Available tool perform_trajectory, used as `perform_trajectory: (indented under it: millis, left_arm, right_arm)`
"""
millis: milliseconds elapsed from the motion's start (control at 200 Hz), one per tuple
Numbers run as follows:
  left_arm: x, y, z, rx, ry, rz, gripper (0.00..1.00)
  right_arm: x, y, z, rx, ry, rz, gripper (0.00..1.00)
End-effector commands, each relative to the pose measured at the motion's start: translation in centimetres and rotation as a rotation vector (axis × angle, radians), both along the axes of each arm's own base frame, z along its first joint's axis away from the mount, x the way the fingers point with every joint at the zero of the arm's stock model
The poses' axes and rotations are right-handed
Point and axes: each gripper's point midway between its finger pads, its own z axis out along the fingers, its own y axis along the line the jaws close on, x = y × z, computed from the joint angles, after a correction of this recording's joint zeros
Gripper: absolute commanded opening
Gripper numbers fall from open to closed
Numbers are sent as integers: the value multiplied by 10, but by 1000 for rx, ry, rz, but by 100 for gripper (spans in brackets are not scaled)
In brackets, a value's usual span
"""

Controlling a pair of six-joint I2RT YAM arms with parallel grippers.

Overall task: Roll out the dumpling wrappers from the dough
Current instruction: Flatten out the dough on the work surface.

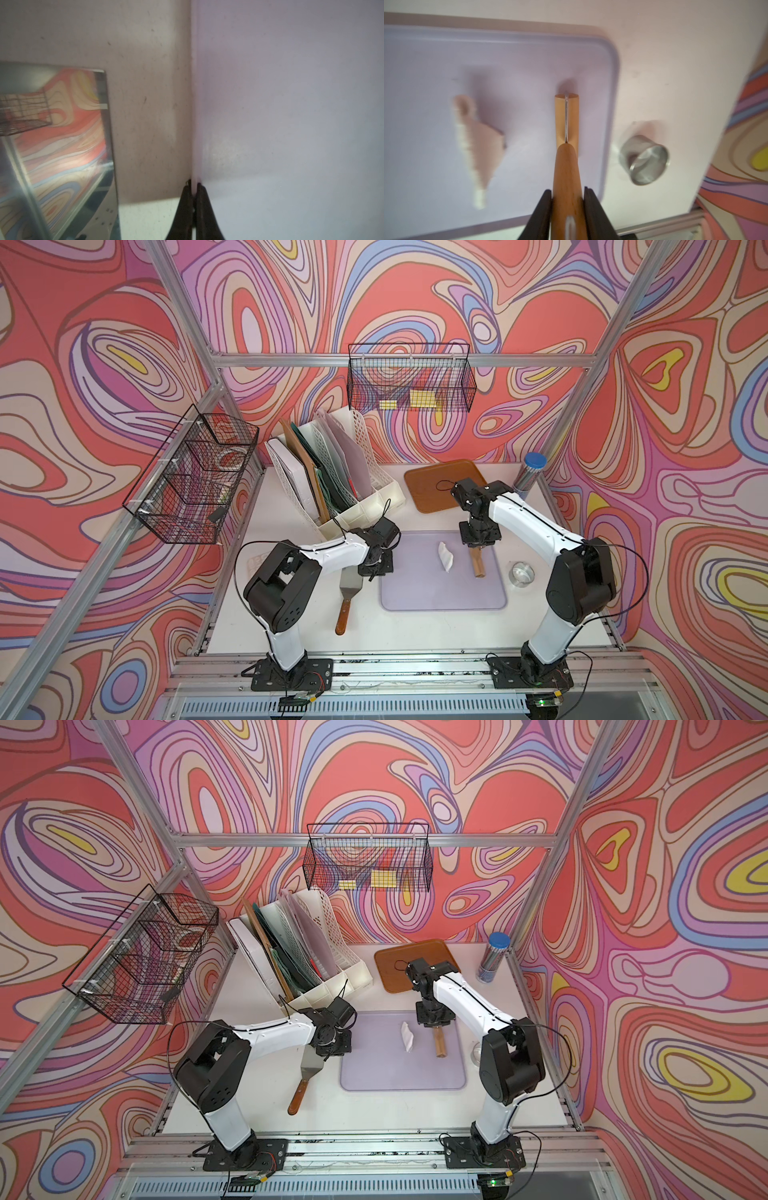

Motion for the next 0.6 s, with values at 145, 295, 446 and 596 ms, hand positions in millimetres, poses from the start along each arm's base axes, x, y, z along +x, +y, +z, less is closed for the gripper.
perform_trajectory:
  millis: [145, 295, 446, 596]
  left_arm:
    - [-5, 8, -6, 21, 20, 14, 0]
    - [-4, 6, -5, 10, 18, 17, 0]
    - [-4, 8, -4, 19, 18, 34, 0]
    - [-4, 14, -4, 37, 11, 70, 0]
  right_arm:
    - [-5, 26, 2, 175, 26, 64, 0]
    - [7, 62, 55, 413, -115, 106, 0]
    - [5, 100, 99, 660, -188, 139, 0]
    - [-2, 110, 106, 752, -176, 87, 0]
